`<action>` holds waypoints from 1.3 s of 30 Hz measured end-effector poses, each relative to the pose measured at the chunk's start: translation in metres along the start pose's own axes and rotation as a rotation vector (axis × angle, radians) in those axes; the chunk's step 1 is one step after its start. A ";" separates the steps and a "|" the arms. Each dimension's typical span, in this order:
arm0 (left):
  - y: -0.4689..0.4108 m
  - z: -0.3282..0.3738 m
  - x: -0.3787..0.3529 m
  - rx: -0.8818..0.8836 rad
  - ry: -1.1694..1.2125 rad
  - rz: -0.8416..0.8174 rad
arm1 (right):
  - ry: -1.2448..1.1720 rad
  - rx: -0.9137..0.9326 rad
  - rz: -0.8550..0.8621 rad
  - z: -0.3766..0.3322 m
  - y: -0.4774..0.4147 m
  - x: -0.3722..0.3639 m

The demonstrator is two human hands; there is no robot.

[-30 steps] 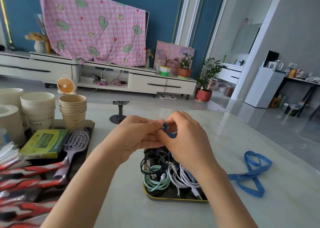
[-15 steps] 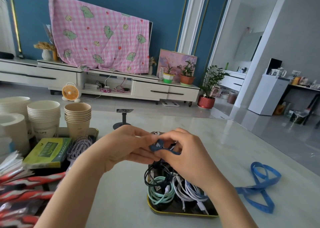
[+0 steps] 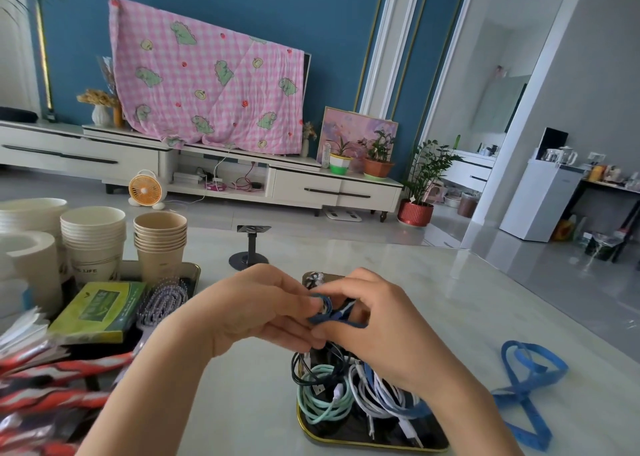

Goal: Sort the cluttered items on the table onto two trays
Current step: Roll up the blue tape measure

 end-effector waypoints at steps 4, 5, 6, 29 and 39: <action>-0.002 0.003 -0.001 -0.037 0.042 0.045 | 0.050 0.045 0.148 0.000 -0.001 0.001; -0.003 0.004 -0.003 -0.054 0.088 0.099 | 0.094 0.068 0.221 -0.001 -0.001 0.001; -0.005 0.006 -0.006 -0.071 0.127 0.142 | 0.139 0.084 0.286 -0.002 -0.001 0.000; -0.007 0.009 -0.017 -0.095 0.160 0.177 | 0.332 0.115 0.354 -0.003 -0.001 -0.002; 0.002 -0.004 -0.001 0.015 -0.081 -0.101 | 0.003 -0.059 -0.117 -0.002 0.001 -0.001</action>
Point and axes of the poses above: each hand's wrist, its own y-axis away from the middle knuckle, its own x-axis out of the back of the hand, z = x × y, the point moved 3 cm from there along -y, towards the middle knuckle, and after that the axes turned 15 degrees about -y, right-handed, at the moved point
